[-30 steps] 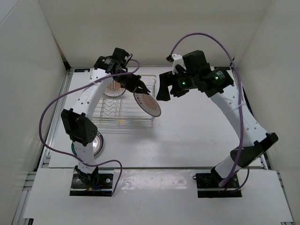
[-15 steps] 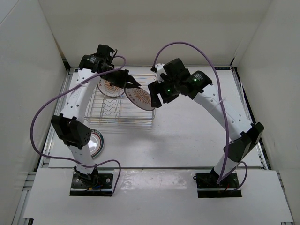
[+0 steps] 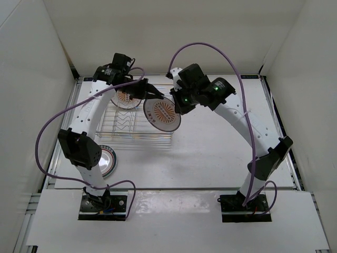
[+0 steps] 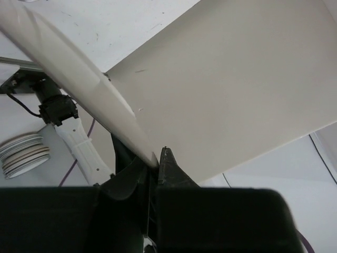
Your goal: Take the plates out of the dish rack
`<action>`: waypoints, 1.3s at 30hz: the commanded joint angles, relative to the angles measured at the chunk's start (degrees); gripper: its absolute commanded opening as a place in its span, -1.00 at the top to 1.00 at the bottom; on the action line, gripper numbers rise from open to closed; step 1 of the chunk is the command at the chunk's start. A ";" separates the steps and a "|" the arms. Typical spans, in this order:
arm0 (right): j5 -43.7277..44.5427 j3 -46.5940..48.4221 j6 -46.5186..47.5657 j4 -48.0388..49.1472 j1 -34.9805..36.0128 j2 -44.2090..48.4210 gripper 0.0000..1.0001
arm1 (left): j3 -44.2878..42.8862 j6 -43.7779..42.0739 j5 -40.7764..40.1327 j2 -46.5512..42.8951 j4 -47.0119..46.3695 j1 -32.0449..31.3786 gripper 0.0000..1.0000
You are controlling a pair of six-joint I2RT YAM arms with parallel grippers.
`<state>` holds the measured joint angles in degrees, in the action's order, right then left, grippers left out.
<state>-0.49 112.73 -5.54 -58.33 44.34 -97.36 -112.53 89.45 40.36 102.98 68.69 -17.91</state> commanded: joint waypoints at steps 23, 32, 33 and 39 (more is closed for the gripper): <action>-14.97 -20.95 -20.21 2.33 -4.79 10.78 1.00 | 0.03 -32.13 4.23 -11.91 12.22 19.90 -1.00; -17.88 -42.31 -26.18 12.43 -3.65 13.25 1.00 | 5.02 -51.29 -13.01 -22.02 29.13 24.15 -1.00; -17.53 -45.20 -29.23 14.01 -3.47 13.08 1.00 | 6.87 -52.00 -14.68 -23.25 30.09 25.02 -1.00; -19.20 -64.38 -42.44 41.35 -2.24 12.81 1.00 | 6.63 -57.54 -13.90 -24.14 35.90 29.16 -1.00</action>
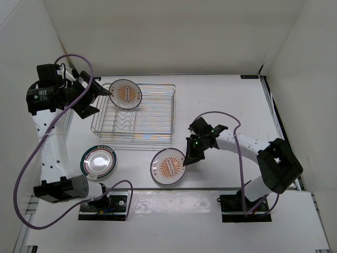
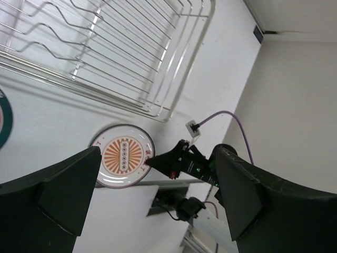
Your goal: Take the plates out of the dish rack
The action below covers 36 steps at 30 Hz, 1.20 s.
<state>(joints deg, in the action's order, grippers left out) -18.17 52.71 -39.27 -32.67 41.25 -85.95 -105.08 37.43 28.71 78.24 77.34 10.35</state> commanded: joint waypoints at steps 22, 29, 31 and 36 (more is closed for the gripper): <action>8.32 13.98 -4.16 -7.66 1.98 -5.21 -0.47 | 3.04 -5.52 0.74 -2.91 27.07 0.81 -1.00; 17.91 39.26 16.71 -11.19 1.72 -0.70 -0.47 | 2.06 -6.05 -1.38 -4.05 27.16 0.72 -1.00; 17.91 48.42 24.91 -11.02 1.55 -7.70 -0.47 | 3.47 -5.97 -1.02 -4.23 27.25 0.81 -1.00; 13.35 63.92 41.26 -4.89 1.81 -21.18 -0.40 | 3.65 -5.79 -2.08 -3.97 26.81 0.72 -1.00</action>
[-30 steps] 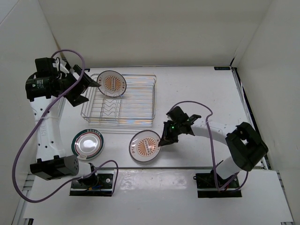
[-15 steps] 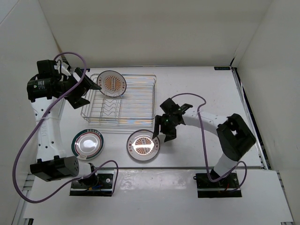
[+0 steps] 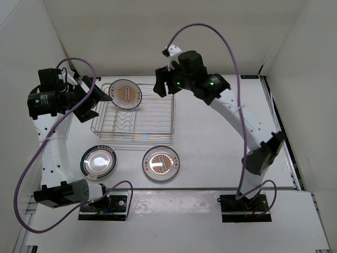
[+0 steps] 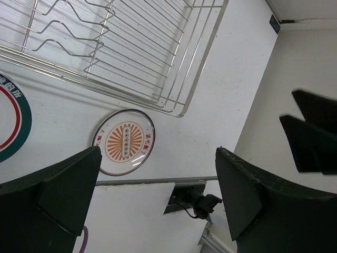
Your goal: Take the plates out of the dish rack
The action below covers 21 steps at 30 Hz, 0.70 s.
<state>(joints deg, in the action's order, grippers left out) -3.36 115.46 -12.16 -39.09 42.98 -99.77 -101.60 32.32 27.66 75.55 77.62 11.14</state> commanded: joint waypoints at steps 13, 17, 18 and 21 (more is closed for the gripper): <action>0.80 15.59 5.59 29.68 -2.20 -31.98 -0.43 | 0.08 -0.85 -7.09 1.01 25.74 -0.15 -1.00; 2.12 12.51 3.38 37.23 -2.81 -35.13 -0.40 | 0.44 -2.52 -10.33 0.92 25.73 0.11 -1.00; 2.04 12.34 2.77 37.85 -2.99 -35.84 -0.40 | 0.18 -3.39 -9.39 1.18 25.73 0.11 -1.00; 0.64 15.30 0.48 41.02 -3.43 -39.09 -0.40 | 0.53 -4.28 -8.76 1.53 25.38 0.11 -1.00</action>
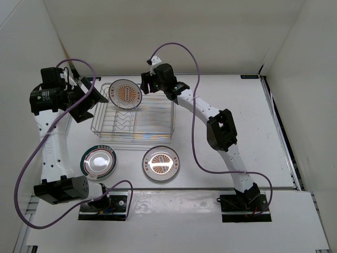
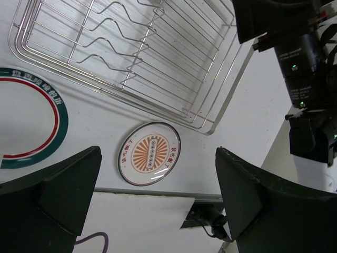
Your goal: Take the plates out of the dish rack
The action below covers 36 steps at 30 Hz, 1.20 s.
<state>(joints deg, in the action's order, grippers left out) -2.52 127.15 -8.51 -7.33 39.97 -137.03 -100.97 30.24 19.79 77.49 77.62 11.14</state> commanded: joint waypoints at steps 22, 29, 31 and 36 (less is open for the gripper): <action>-4.07 8.37 -14.16 19.20 0.20 -13.43 0.06 | 0.60 -3.96 -6.43 1.17 25.47 0.02 -1.00; -4.95 7.94 -13.98 19.55 0.20 -13.17 0.30 | 0.33 -3.87 -7.14 1.87 25.73 0.03 -1.00; -5.12 8.20 -14.60 19.64 0.20 -13.00 0.44 | 0.25 -3.87 -7.14 1.96 25.73 -0.06 -1.00; -6.44 8.55 -15.66 19.11 0.38 -13.26 0.58 | 0.51 -3.87 -6.52 2.14 25.47 -0.06 -1.00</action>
<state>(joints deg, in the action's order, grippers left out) -7.88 132.79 -22.46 8.82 40.21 -150.10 -100.42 26.98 13.34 79.70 77.60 11.14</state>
